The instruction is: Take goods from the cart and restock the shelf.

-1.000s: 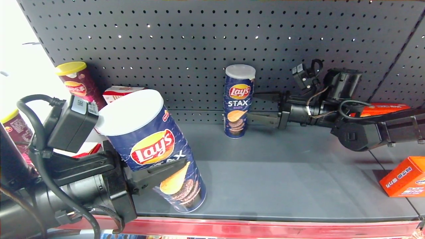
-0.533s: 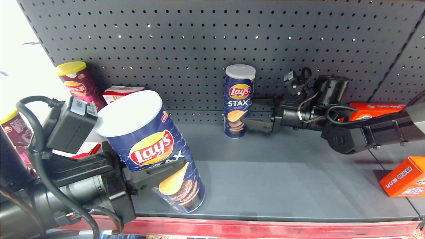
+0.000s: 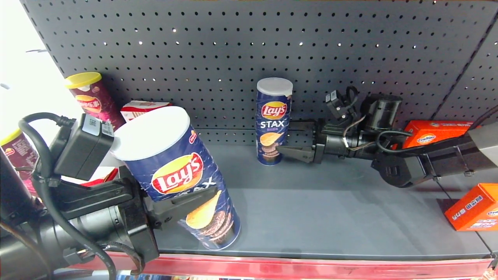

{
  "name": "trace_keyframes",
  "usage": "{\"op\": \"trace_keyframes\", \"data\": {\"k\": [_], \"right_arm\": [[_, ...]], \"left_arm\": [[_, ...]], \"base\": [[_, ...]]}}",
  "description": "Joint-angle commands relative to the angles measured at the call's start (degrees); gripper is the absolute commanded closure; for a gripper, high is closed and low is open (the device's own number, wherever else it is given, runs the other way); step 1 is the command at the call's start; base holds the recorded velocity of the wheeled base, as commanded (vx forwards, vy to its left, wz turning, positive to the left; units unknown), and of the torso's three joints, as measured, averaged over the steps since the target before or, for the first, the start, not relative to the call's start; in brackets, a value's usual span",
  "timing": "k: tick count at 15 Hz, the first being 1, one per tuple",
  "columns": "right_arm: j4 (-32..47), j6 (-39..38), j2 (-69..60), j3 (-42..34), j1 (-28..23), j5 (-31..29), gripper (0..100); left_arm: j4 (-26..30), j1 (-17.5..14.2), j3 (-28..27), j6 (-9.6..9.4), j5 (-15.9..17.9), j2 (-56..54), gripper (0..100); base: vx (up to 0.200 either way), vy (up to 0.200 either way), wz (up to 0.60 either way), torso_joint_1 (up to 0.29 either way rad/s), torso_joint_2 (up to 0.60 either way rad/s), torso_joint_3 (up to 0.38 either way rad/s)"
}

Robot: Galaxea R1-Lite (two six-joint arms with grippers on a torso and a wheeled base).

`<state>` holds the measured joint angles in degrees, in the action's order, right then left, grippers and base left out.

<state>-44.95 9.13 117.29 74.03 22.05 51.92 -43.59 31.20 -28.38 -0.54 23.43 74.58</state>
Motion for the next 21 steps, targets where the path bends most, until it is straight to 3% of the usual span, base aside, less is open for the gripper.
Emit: {"op": "trace_keyframes", "data": {"k": [1, 14, 15, 21], "right_arm": [[0.0, -0.1, 1.2, 1.3, -0.3, -0.2, 0], [-0.1, -1.1, 9.6, 12.0, 2.0, -2.6, 0], [-0.2, -1.2, 10.2, 12.8, 2.2, -2.6, 100], [-0.2, -1.1, 8.6, 12.1, 2.6, -3.4, 100]], "left_arm": [[0.0, 0.0, 0.1, 0.01, 0.0, -0.1, 100], [0.0, -0.4, 0.3, 0.18, -0.1, -0.1, 100], [0.0, -0.4, 0.3, 0.18, -0.1, -0.1, 100], [0.1, -0.4, 0.3, 0.18, -0.3, -0.9, 100]], "base": [[0.0, 0.0, 0.0, 0.0, 0.0, 0.0], [0.0, 0.0, 0.0, 0.0, 0.0, 0.0], [0.0, 0.0, 0.0, 0.0, 0.0, 0.0], [0.0, 0.0, 0.0, 0.0, 0.0, 0.0]]}}
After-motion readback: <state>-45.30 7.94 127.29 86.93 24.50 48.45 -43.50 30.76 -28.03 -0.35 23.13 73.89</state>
